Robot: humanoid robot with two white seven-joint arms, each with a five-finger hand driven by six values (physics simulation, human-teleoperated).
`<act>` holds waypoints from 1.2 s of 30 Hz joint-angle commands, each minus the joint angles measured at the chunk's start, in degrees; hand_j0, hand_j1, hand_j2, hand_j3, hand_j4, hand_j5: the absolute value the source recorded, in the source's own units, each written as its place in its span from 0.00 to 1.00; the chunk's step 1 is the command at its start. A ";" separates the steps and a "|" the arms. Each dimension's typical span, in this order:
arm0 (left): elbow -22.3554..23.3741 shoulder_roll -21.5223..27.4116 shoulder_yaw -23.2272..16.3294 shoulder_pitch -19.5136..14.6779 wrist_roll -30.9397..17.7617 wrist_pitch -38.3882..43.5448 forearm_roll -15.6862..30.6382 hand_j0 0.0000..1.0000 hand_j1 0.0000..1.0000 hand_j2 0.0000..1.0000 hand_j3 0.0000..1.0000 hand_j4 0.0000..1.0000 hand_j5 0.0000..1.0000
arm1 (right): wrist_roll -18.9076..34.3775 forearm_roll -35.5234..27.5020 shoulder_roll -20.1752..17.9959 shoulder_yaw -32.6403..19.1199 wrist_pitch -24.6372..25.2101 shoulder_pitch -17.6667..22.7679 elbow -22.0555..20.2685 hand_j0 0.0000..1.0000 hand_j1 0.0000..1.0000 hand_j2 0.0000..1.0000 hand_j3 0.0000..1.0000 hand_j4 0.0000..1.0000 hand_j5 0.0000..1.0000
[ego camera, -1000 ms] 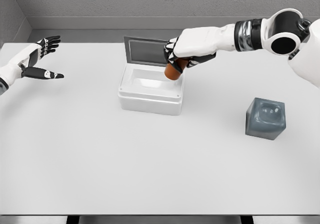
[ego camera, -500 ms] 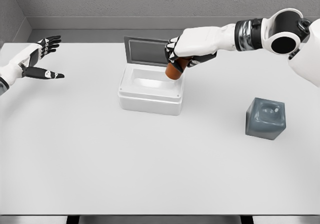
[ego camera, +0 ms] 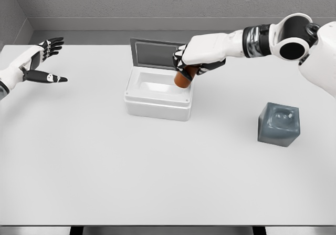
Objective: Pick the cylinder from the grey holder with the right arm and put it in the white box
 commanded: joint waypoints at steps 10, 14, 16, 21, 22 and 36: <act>-0.07 0.05 0.35 0.00 0.01 0.01 0.40 1.00 1.00 1.00 1.00 1.00 1.00 | -0.04 -0.30 0.09 0.06 0.16 -0.09 0.19 0.27 0.27 0.27 0.27 0.27 0.27; -0.07 -0.03 0.35 0.00 0.01 0.01 0.40 1.00 1.00 1.00 1.00 1.00 1.00 | -0.04 2.60 0.09 -0.20 0.16 -0.18 -0.42 1.00 1.00 1.00 1.00 1.00 1.00; -0.07 -0.03 0.35 0.00 0.01 0.01 0.40 1.00 1.00 1.00 1.00 1.00 1.00 | -0.04 2.60 0.18 -0.20 0.16 -0.18 -0.42 1.00 1.00 1.00 1.00 1.00 1.00; -0.07 -0.03 0.35 0.00 0.01 0.01 0.40 1.00 1.00 1.00 1.00 1.00 1.00 | -0.04 2.60 0.09 -0.64 0.16 -0.70 -2.79 1.00 1.00 1.00 1.00 1.00 1.00; -0.07 -0.03 0.35 0.00 0.01 0.01 0.40 1.00 1.00 1.00 1.00 1.00 1.00 | -0.04 2.60 0.09 -0.81 0.16 -0.70 -3.85 1.00 1.00 1.00 1.00 1.00 1.00; -7.79 0.06 0.35 -1.85 0.01 0.62 0.23 1.00 1.00 1.00 1.00 1.00 1.00 | -0.04 1.90 -23.46 -16.11 0.16 11.60 -16.94 1.00 1.00 1.00 1.00 1.00 1.00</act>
